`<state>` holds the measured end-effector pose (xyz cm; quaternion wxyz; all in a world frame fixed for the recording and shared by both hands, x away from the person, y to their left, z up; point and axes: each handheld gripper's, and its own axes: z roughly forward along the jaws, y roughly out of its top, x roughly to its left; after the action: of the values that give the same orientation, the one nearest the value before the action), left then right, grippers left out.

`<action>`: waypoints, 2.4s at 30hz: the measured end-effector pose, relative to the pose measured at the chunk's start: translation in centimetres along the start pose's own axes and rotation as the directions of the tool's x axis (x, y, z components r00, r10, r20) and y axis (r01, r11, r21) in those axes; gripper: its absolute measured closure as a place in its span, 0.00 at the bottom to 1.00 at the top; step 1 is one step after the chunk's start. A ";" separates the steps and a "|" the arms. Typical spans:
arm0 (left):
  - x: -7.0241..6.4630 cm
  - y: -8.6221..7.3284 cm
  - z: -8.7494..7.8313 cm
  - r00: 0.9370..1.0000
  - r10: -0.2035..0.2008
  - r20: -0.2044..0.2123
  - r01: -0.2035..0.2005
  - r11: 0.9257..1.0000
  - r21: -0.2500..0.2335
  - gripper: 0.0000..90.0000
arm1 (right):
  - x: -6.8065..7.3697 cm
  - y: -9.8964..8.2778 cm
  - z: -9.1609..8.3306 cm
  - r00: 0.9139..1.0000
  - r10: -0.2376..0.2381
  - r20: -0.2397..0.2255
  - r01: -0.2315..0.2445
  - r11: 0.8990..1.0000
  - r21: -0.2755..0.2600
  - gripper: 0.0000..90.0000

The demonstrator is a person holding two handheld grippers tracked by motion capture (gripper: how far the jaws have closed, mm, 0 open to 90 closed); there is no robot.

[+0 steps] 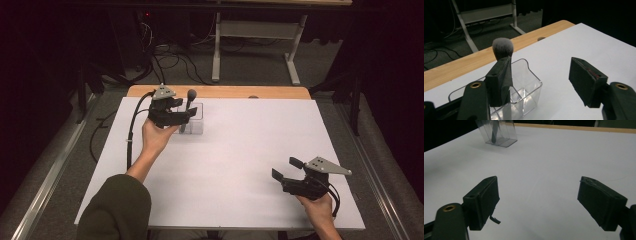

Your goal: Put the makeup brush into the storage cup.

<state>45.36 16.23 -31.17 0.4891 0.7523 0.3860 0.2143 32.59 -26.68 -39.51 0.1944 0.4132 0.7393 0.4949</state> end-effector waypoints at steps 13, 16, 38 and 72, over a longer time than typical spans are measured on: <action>-1.0 0.1 -0.6 0.999 0.020 0.026 -0.019 1.000 -0.008 0.39 | 0.0 0.0 -0.1 1.000 0.000 -0.001 0.000 1.000 -0.005 0.21; -1.1 0.1 -0.8 0.999 0.021 0.032 -0.021 1.000 -0.008 0.39 | 0.0 0.0 -0.1 1.000 0.003 -0.001 -0.003 1.000 -0.004 0.21; -1.7 -0.9 -3.0 0.998 0.022 0.065 -0.021 0.999 -0.026 0.37 | 0.0 0.0 -0.1 1.000 0.001 0.002 -0.001 1.000 -0.001 0.21; -2.2 -2.1 -5.7 0.996 0.018 0.085 -0.016 0.999 -0.031 0.37 | 0.1 0.0 0.1 1.000 0.000 0.001 0.000 1.000 0.008 0.21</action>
<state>39.31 18.21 -30.49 0.5145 0.7565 0.3551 0.1920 32.62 -26.57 -39.54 0.1931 0.4144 0.7410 0.4919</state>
